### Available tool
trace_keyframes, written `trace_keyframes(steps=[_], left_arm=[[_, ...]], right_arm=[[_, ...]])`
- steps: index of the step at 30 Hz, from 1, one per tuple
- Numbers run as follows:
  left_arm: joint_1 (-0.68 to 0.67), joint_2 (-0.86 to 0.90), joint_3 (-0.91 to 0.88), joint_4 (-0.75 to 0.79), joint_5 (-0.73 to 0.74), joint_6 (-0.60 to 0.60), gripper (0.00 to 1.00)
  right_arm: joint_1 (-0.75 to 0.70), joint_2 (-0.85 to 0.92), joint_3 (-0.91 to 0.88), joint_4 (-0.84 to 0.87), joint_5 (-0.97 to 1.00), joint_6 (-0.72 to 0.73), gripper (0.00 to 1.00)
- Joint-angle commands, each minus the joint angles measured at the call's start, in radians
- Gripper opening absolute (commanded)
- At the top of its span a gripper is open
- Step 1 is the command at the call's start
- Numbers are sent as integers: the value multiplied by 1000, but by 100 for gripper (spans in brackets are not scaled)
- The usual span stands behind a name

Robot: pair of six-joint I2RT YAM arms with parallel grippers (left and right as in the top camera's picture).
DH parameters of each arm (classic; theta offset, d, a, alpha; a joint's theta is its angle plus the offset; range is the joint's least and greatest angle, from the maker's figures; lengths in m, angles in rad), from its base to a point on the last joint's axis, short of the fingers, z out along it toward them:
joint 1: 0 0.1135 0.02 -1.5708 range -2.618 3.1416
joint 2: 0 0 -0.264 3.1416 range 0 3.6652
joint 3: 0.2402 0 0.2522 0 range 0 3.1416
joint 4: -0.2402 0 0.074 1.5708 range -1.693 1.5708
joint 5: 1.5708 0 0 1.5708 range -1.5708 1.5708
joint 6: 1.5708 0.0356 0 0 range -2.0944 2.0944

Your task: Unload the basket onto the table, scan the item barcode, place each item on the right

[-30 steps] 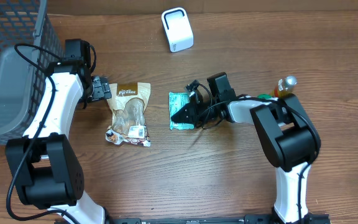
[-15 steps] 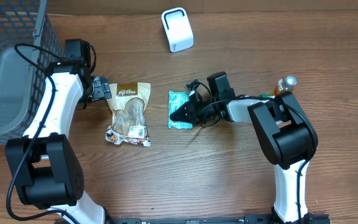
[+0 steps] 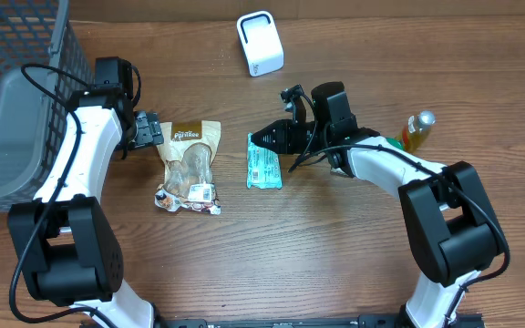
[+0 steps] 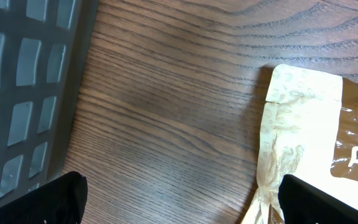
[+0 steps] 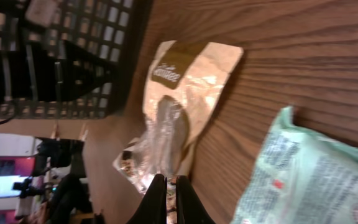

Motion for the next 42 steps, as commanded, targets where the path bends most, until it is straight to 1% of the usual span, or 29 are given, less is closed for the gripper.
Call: trace_keyframes(steps=[1,9,16,23,26,31,36,42], left_arm=[[-7,-1,5,2,-13,4,100],[-7,-1,5,2,-13,4,99],[-7,-1,5,2,-13,4,100],[-7,-1,5,2,-13,4,100],[-7,-1,5,2,-13,4,100],[-7,-1,5,2,-13,4,99],[-7,-1,5,2,-13,4,100],[-7,-1,5,2,-13,4,100]], right_arm=[[11,31,-2,8,49,-44,4],[18,144,-2,97,79,-44,4],[23,216,-2,101,121,-44,4],[24,182,19,102,58,-43,4],[24,111,38,101,31,-43,4],[23,23,39,117,62,-43,4],[24,37,37,109,165,-44,4],[25,95,37,114,218,-44,4]])
